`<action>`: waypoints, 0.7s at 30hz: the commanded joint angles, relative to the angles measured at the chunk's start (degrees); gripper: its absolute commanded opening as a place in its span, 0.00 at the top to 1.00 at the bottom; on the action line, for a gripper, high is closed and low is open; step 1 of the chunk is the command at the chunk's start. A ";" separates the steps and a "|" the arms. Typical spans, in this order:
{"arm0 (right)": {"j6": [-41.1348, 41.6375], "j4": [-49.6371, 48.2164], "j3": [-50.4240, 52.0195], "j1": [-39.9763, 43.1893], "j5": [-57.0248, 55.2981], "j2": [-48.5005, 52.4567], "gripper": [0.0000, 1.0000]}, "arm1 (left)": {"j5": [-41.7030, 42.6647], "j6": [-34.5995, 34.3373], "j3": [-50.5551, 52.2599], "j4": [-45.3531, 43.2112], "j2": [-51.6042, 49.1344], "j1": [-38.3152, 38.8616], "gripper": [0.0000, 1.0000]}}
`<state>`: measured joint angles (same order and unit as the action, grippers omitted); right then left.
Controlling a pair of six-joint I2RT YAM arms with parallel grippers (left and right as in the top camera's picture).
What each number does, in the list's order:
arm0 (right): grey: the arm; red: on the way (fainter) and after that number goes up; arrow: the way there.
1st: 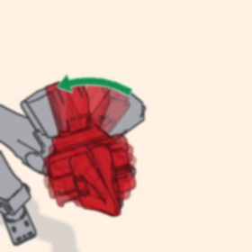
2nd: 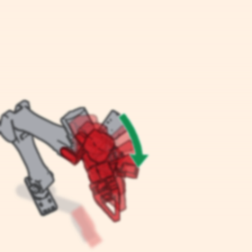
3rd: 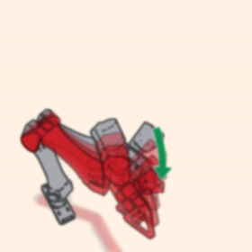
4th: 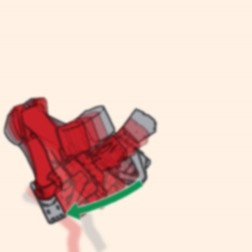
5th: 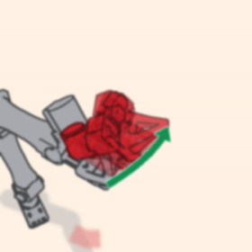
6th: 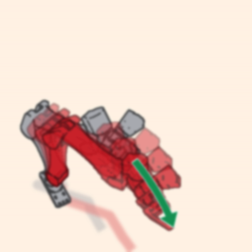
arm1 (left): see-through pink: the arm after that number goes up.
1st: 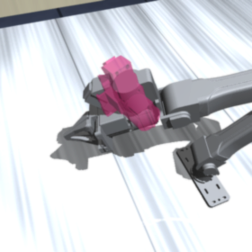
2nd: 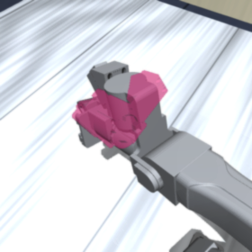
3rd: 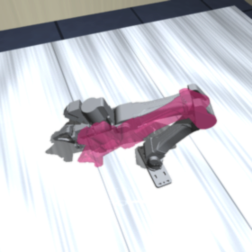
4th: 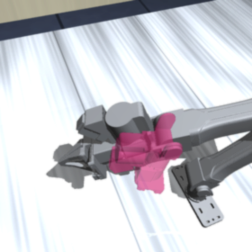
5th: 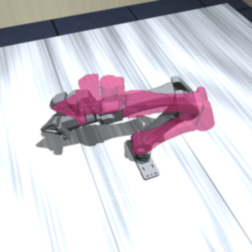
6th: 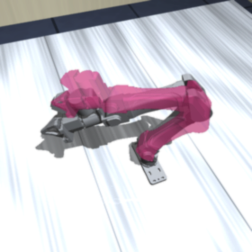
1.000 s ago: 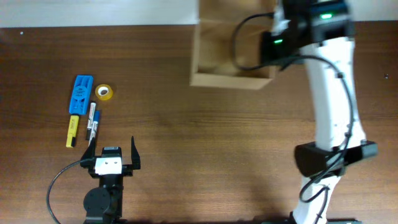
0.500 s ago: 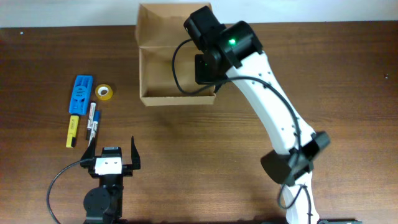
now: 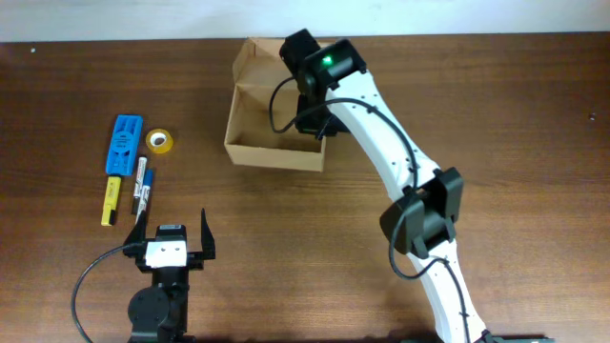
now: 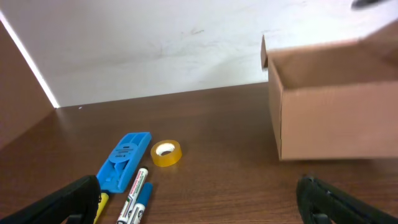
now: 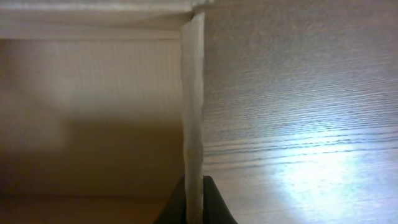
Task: Pack container
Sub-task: 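Drag the cardboard box leftward to table center with right gripper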
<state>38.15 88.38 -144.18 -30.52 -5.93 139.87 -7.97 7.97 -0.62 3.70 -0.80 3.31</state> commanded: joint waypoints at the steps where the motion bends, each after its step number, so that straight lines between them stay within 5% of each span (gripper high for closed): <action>1: 1.31 -0.35 -0.02 -0.20 0.79 2.29 0.96 | 0.17 0.87 0.11 0.24 0.46 -0.11 0.00; 16: -2.54 -1.68 0.70 0.52 0.79 4.90 0.96 | 0.17 0.87 0.11 0.24 0.44 -0.11 0.00; 21: -4.96 -1.73 0.79 0.68 0.74 4.90 0.66 | 0.17 0.87 0.11 0.24 0.46 -0.11 0.00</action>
<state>34.87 86.70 -144.14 -30.35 -5.08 144.20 -7.97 7.97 -0.62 3.70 -0.80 3.31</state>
